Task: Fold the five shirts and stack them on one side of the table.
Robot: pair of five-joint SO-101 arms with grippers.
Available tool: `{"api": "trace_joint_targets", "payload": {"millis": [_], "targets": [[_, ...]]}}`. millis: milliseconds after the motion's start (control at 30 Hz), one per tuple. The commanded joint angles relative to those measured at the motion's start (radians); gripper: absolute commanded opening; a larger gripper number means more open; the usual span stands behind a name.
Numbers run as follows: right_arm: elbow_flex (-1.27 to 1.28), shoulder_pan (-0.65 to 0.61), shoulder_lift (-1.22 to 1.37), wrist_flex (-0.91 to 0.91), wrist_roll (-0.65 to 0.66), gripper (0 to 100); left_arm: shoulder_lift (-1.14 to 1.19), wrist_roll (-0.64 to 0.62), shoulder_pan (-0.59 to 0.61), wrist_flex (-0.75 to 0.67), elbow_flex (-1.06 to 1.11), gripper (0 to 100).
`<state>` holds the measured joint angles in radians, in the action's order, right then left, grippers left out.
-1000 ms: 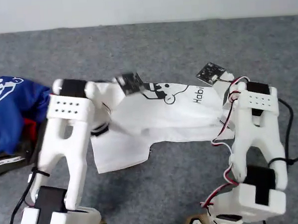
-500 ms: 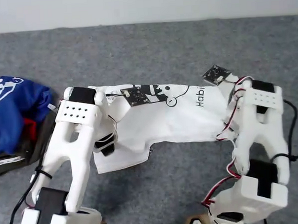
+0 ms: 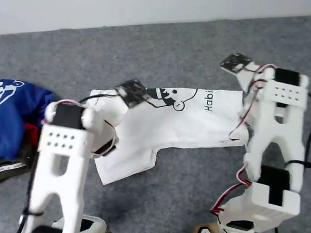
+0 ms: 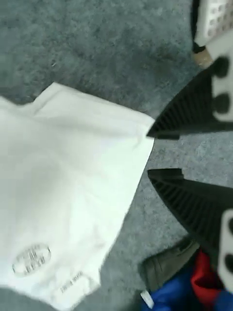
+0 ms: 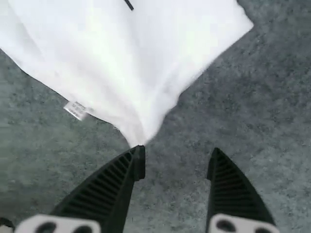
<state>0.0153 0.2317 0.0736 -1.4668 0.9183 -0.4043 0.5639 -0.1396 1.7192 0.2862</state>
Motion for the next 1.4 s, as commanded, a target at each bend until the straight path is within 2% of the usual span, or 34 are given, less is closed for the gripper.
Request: {"api": "trace_joint_targets", "payload": {"millis": [0, 100, 300, 400, 467, 567, 667, 900, 1267, 1367], "targets": [[-0.058, -0.094, -0.012, -0.061, -0.086, 8.1, -0.117, -0.1, 0.084, -0.052, -0.012, 1], [-0.058, -0.202, -0.012, -0.113, -0.123, 0.4, -0.169, -0.152, 0.235, -0.052, -0.008, 1], [-0.058, -0.469, -0.005, -0.147, -0.206, 0.9, -0.193, -0.152, 0.612, -0.054, -0.005, 1], [-0.058, -0.639, 0.001, -0.136, -0.253, 1.3, -0.164, -0.103, 0.746, -0.046, -0.004, 2], [-0.054, -0.75, 0.001, -0.122, -0.281, 4.3, -0.141, -0.068, 0.818, -0.044, -0.004, 2], [-0.054, -0.898, 0.019, -0.119, -0.305, 15.5, -0.109, -0.023, 0.896, -0.044, -0.005, 2], [-0.054, -1.015, 0.082, -0.119, -0.324, 25.9, -0.092, -0.003, 0.95, -0.044, -0.005, 2], [-0.058, -1.178, 0.254, 0.024, -0.322, 26.7, -0.089, -0.003, 1.01, -0.044, -0.005, 2], [-0.058, -1.193, 0.375, 0.196, -0.318, 26.6, -0.089, -0.003, 1.01, -0.038, -0.005, 2], [-0.058, -1.193, 0.418, 0.2, -0.316, 23.1, -0.089, -0.003, 1.008, -0.038, -0.005, 2]]}}
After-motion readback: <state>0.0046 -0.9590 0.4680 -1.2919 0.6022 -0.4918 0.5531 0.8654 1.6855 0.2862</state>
